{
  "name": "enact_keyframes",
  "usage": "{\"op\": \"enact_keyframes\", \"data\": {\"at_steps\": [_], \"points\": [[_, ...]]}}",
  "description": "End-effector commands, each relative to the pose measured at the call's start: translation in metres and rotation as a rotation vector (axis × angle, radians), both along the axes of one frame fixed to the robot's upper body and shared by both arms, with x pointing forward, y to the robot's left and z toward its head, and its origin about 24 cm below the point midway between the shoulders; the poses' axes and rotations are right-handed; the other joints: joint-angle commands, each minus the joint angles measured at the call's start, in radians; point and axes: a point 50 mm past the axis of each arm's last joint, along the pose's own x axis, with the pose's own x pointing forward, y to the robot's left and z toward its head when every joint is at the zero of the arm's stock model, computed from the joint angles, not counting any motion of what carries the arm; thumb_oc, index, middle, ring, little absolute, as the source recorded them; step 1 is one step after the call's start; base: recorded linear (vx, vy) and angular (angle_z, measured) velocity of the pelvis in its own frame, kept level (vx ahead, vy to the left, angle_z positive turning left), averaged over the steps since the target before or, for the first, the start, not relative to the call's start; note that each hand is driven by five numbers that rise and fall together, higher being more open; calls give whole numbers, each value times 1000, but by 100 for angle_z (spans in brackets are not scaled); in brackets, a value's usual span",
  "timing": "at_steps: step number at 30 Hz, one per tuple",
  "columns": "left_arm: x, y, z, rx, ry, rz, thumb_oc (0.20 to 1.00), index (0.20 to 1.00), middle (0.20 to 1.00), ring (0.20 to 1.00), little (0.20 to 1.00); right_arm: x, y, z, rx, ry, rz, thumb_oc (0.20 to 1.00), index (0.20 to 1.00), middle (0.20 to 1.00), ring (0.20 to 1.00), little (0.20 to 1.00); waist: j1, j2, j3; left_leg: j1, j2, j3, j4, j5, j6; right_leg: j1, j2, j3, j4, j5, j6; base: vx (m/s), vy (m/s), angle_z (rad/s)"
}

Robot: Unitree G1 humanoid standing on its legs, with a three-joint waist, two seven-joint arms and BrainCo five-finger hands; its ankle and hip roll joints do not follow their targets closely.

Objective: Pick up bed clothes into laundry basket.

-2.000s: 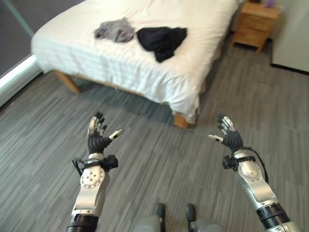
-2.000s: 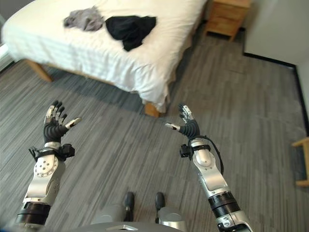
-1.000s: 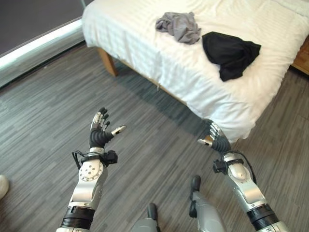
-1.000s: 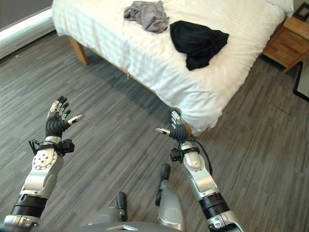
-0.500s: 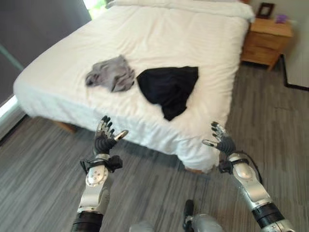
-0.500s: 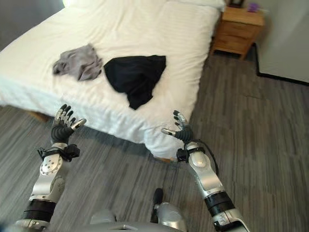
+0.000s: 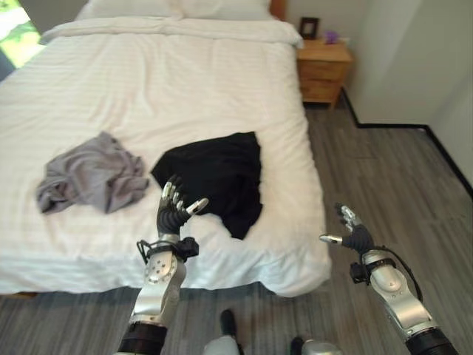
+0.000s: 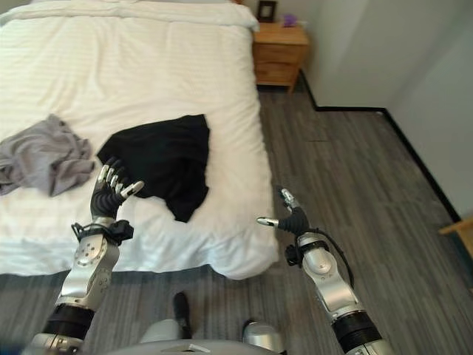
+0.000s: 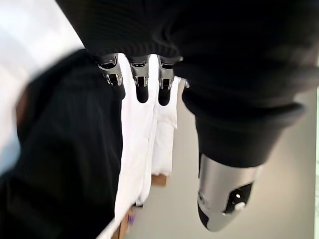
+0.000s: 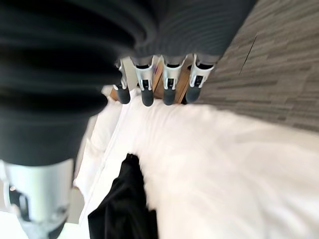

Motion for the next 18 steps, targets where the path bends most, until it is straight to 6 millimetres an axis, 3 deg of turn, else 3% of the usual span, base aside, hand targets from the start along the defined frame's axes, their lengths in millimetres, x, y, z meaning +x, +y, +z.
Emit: {"op": "enact_keyframes", "data": {"at_steps": [1, 15, 16, 18], "points": [[-3, 11, 26, 65, -119, -15, 1000, 1000, 1000, 1000, 1000, 17, 18, 26, 17, -138, 49, 1000, 1000, 1000, 1000, 1000, 15, -43, -24, 139, 125, 65, 12, -116, -116, -116, -32, 1, -14, 81, 14, 22, 109, 26], [-10, 14, 26, 109, -117, -12, 1000, 1000, 1000, 1000, 1000, 20, 27, 32, 145, -153, 51, 1000, 1000, 1000, 1000, 1000, 28, -55, -32, 146, 83, 75, 12, -148, -87, -123, -94, 8, -11, 107, 53, 12, 71, 0], [-33, 32, -19, 117, 88, 80, 1000, 1000, 1000, 1000, 1000, 9, -3, 15, 229, -67, -67, 1000, 1000, 1000, 1000, 1000, 37, -20, 3, 85, -18, -80, 12, -164, -24, -258, 58, 242, 103, 52, -2, 34, -24, 15], [-35, 32, -20, 120, 94, 79, 1000, 1000, 1000, 1000, 1000, 9, -3, 15, 216, -64, -53, 1000, 1000, 1000, 1000, 1000, 38, -17, -8, 86, -23, -90, 12, -168, -25, -226, 67, 254, 45, 63, -8, 101, -112, 18]]}}
